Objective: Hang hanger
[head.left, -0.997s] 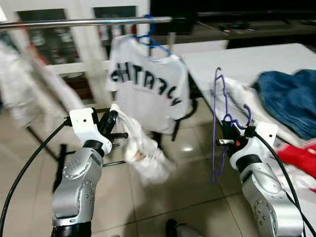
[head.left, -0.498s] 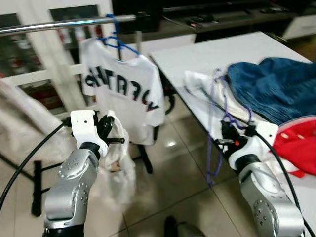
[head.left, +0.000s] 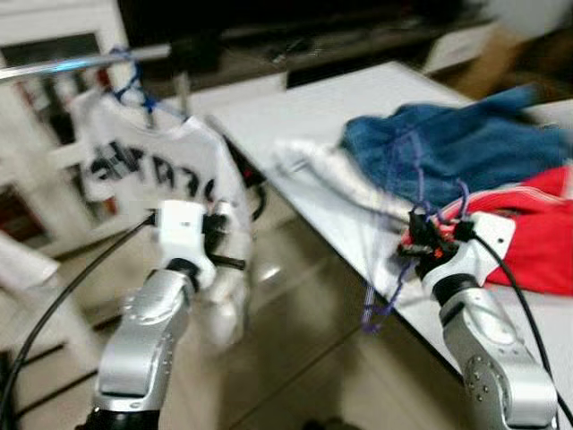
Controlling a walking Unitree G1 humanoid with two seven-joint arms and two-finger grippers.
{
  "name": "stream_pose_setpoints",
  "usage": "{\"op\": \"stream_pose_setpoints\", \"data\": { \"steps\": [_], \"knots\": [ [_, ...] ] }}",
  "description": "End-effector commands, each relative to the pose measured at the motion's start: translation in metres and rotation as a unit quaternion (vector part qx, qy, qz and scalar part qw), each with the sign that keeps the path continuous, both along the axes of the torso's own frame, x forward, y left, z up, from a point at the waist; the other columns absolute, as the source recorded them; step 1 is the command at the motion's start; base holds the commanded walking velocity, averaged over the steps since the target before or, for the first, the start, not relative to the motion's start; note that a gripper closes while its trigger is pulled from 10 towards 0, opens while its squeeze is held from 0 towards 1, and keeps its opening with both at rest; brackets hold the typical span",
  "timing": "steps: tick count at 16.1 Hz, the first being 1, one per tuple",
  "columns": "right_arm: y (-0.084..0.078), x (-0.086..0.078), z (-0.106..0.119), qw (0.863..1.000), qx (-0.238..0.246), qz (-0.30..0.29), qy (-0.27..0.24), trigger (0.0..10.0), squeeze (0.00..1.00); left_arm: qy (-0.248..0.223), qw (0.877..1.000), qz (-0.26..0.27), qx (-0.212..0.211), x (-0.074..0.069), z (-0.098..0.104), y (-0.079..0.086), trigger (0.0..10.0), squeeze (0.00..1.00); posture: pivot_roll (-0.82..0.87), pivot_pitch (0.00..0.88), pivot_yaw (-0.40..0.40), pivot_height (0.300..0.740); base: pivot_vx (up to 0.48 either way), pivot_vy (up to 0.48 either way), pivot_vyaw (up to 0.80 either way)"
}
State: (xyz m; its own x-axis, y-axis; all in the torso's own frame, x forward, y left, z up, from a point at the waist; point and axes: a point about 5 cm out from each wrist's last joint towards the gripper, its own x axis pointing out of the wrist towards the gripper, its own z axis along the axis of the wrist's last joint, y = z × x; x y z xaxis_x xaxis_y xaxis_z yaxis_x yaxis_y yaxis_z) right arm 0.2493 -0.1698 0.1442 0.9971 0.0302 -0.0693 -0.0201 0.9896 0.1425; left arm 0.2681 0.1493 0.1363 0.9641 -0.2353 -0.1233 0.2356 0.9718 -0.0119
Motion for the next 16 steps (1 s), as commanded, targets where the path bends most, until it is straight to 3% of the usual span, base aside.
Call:
{"op": "stream_pose_setpoints", "data": {
  "steps": [1,7,8,9,14,15,16],
  "knots": [
    [-0.004,-0.002,0.0,1.0,-0.008,-0.014,0.004,10.0,0.0,-0.023,1.0,-0.008,0.015,-0.001,0.007,0.003,10.0,0.0,0.03,0.0,-0.027,0.74,0.0,0.0,-0.8],
    [-0.001,-0.003,0.009,1.0,-0.011,-0.023,-0.012,10.0,0.0,-0.04,0.998,-0.038,0.039,-0.001,0.019,-0.001,10.0,0.0,0.02,0.0,-0.028,0.74,0.0,0.0,-0.8],
    [-0.004,-0.004,0.009,0.999,-0.032,-0.032,-0.013,10.0,0.0,-0.041,0.997,-0.05,0.033,-0.002,0.018,-0.001,10.0,0.0,0.02,0.0,-0.028,0.74,0.0,0.0,-0.8],
    [-0.008,-0.006,0.008,0.997,-0.06,-0.045,-0.013,10.0,0.0,-0.038,0.998,-0.04,0.029,-0.002,0.016,0.002,10.0,0.0,0.0,0.0,-0.015,0.74,0.0,0.0,-0.8],
    [-0.017,-0.008,0.011,0.995,-0.086,-0.057,-0.012,10.0,0.0,-0.04,0.998,-0.042,0.021,0.001,0.015,-0.005,10.0,0.0,-0.01,0.0,-0.007,0.74,0.0,0.0,-0.8],
    [-0.014,-0.007,0.013,0.998,-0.051,-0.042,-0.017,10.0,0.0,-0.039,0.999,-0.031,0.02,0.002,0.014,-0.005,10.0,0.0,-0.01,0.0,-0.007,0.74,0.0,0.0,-0.8],
    [-0.014,-0.005,0.016,0.996,-0.062,-0.05,-0.036,10.0,0.0,-0.035,0.999,-0.022,0.017,0.002,0.013,-0.004,10.0,0.0,-0.01,0.0,-0.012,0.74,0.0,0.0,-0.8]
  ]
}}
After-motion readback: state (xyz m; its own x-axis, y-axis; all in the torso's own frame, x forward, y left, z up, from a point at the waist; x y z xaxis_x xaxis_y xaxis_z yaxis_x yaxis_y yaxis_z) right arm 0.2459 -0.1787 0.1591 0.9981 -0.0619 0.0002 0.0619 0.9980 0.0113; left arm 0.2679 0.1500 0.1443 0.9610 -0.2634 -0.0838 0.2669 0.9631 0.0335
